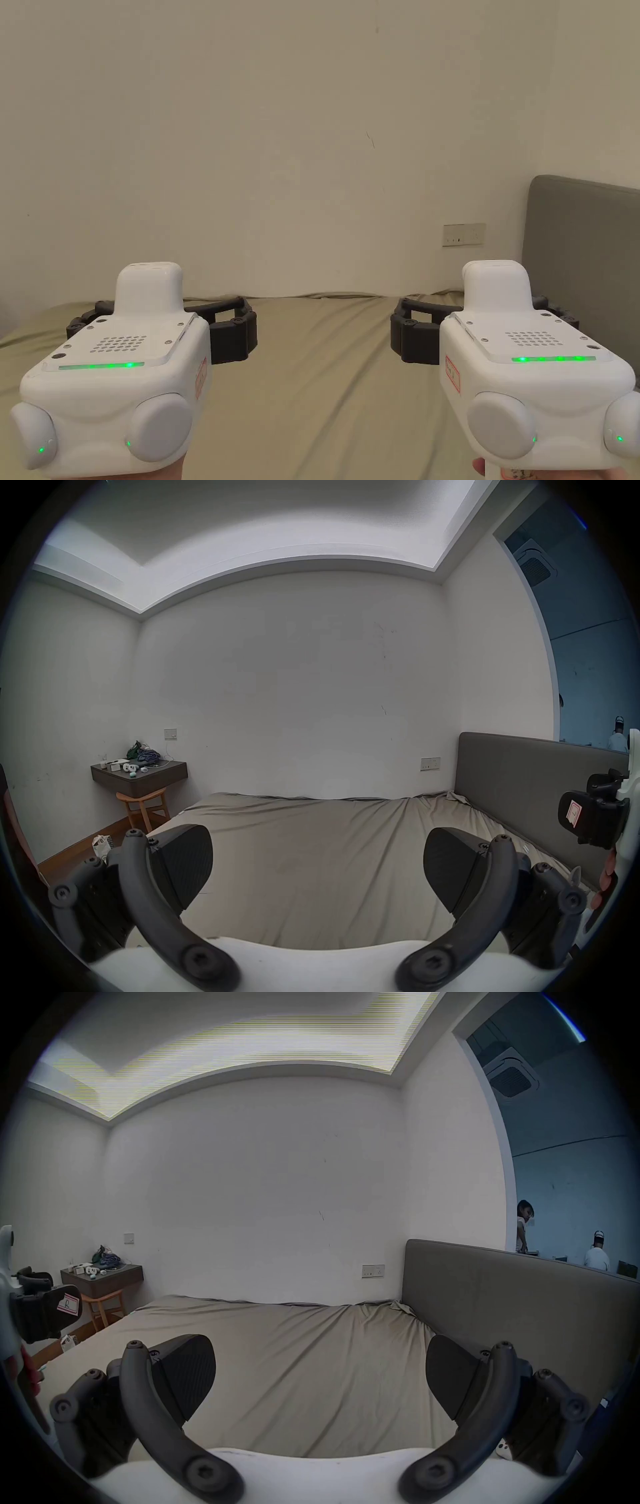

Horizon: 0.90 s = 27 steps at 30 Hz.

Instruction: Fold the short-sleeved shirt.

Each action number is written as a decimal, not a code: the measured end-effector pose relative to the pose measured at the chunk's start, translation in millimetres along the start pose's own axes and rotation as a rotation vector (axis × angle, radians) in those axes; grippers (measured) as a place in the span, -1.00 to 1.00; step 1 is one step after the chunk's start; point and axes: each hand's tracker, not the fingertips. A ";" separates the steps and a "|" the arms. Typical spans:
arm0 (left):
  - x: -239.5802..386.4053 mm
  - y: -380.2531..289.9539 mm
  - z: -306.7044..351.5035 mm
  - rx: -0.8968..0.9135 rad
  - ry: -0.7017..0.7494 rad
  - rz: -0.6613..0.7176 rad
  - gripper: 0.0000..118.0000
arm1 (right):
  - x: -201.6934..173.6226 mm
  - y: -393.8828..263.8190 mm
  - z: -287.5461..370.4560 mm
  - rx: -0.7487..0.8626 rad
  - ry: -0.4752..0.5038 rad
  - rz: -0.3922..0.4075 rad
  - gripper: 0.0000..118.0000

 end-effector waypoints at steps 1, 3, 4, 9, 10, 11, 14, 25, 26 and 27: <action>-0.5 0.1 0.6 0.000 0.000 0.000 1.00 | -0.7 -0.6 -0.3 -0.001 -0.010 0.006 1.00; -1.2 0.4 1.4 -0.001 0.000 0.002 1.00 | -1.7 -2.4 -0.6 0.008 -0.024 0.018 1.00; -1.3 0.5 1.5 -0.001 0.001 0.003 1.00 | -1.9 -2.6 -0.5 0.008 -0.024 0.019 1.00; -1.1 1.1 2.4 -0.001 0.001 0.005 1.00 | -3.7 -2.8 1.2 0.002 0.008 0.021 1.00; -0.9 1.2 2.7 -0.002 -0.001 0.006 1.00 | -4.8 -3.4 0.7 0.008 -0.007 0.018 1.00; -0.6 1.2 3.2 0.000 -0.004 0.009 1.00 | -5.1 -3.9 0.4 0.017 -0.016 0.010 1.00; -0.2 1.6 3.8 0.002 -0.006 0.008 1.00 | -2.7 -2.2 -1.3 0.012 -0.019 -0.003 1.00; -0.8 2.9 4.8 0.000 -0.010 0.014 1.00 | 0.5 1.3 -2.0 -0.067 0.046 0.000 1.00; -0.7 2.9 5.1 0.001 -0.010 0.013 1.00 | -0.3 0.6 -2.2 -0.062 0.040 0.007 1.00; -0.6 3.0 5.3 0.000 -0.009 0.009 1.00 | -1.0 0.3 -1.8 -0.057 0.033 0.013 1.00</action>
